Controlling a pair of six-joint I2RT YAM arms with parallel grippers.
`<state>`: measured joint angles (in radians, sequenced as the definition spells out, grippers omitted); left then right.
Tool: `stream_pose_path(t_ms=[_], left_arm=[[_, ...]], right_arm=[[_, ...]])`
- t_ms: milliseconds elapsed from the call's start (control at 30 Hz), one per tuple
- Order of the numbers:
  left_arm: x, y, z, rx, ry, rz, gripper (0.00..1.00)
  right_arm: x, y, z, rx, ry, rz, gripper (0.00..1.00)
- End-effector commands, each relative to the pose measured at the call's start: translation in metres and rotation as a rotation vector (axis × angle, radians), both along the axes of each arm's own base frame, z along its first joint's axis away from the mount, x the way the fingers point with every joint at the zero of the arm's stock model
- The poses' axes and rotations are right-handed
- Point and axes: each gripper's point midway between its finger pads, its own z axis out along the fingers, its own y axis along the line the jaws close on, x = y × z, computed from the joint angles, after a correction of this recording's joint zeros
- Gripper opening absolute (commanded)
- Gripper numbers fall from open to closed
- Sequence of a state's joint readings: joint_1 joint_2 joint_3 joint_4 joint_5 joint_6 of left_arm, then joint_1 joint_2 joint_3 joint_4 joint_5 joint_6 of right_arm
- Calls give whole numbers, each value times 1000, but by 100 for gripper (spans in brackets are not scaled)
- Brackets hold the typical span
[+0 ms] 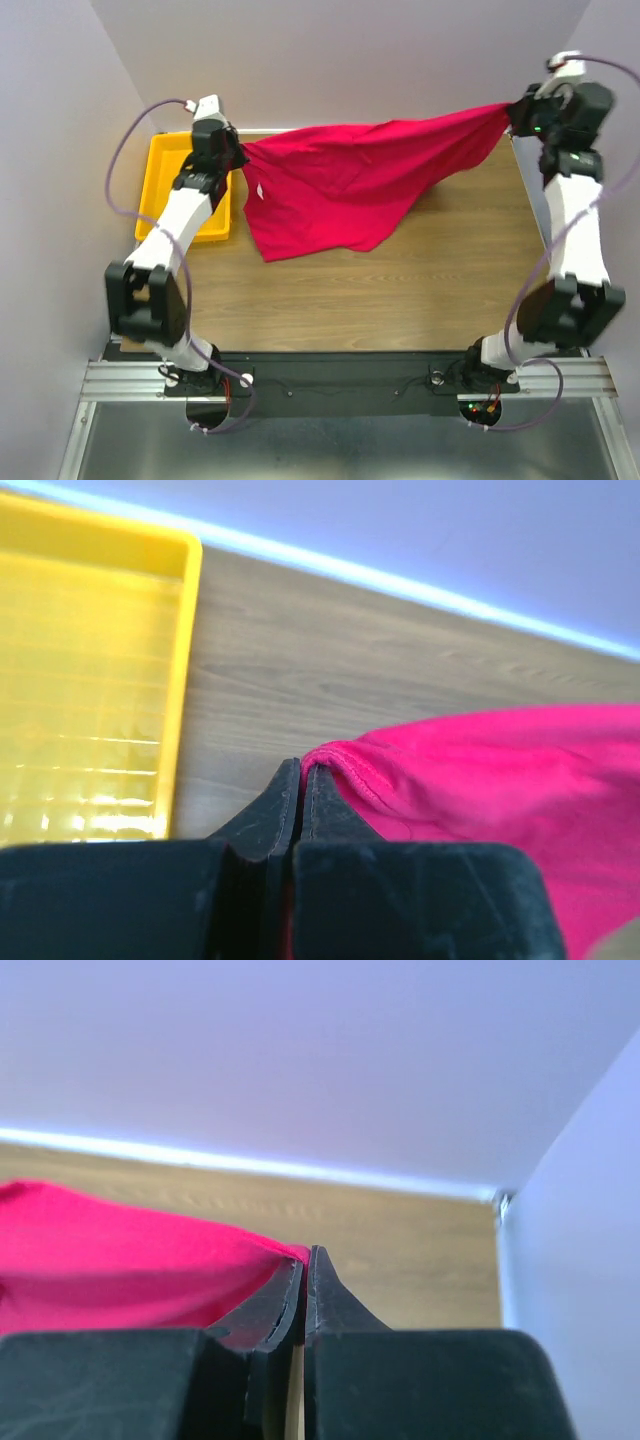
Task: Fold and stack the t-shirts
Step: Flatten the tshirt out
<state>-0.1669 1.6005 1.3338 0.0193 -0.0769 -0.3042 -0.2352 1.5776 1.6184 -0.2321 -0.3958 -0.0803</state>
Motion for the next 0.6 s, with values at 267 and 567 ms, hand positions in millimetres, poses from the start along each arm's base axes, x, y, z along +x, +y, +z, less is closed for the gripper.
stream_pose_path(t_ms=[267, 567], left_arm=[[-158, 39, 192, -134, -513, 71, 0], [-129, 20, 164, -175, -423, 3, 0]], right_arm=[[-187, 74, 194, 27, -313, 168, 1], [-135, 49, 140, 95, -173, 110, 1]])
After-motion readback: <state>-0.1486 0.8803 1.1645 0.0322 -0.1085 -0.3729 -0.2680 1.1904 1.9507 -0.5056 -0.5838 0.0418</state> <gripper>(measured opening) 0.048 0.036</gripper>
